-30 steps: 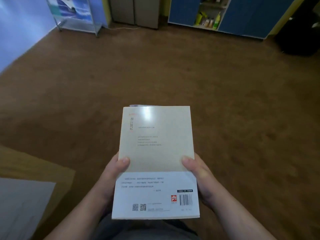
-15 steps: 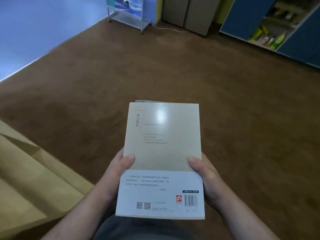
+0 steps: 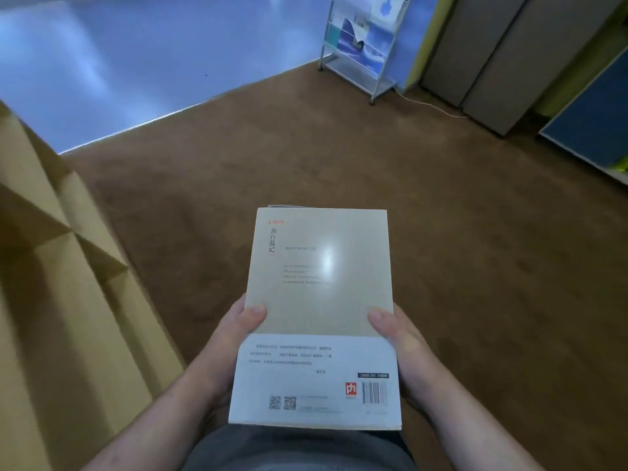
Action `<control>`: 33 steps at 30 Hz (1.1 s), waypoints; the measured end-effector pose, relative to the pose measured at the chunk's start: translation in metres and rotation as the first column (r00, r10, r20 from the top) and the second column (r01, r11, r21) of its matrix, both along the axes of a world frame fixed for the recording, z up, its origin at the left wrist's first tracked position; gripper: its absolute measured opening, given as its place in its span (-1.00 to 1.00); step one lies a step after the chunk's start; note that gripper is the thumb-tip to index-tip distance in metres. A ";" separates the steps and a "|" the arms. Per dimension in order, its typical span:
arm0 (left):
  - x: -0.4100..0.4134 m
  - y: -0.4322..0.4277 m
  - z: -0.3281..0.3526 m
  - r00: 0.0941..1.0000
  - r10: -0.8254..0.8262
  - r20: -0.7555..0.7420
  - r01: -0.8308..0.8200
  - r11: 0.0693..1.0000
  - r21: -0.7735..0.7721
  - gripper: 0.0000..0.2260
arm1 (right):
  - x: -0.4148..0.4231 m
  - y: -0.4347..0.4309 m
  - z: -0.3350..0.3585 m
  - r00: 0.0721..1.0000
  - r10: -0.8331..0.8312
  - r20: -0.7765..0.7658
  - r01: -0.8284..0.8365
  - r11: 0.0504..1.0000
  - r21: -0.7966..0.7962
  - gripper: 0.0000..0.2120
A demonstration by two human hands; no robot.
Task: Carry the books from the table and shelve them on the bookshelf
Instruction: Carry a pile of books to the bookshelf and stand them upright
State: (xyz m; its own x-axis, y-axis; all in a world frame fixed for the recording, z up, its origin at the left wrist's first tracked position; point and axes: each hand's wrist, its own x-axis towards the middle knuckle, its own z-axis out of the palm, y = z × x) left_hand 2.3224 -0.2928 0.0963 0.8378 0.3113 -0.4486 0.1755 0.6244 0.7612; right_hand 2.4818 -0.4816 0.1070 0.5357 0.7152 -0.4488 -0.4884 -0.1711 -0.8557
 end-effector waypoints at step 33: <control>0.005 0.166 0.016 0.326 0.905 -0.274 -0.945 0.316 -0.080 -0.64 | 0.070 0.441 -0.012 0.366 0.927 -0.079 -0.930 0.366 -0.014 -0.36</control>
State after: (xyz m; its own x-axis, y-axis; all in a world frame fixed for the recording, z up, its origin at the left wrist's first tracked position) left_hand 2.3274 -0.1271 0.1126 -0.0278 0.7286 -0.6844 -0.5218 0.5734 0.6316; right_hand 2.5520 -0.0402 0.0951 -0.4766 0.7233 -0.4998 -0.0334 -0.5830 -0.8118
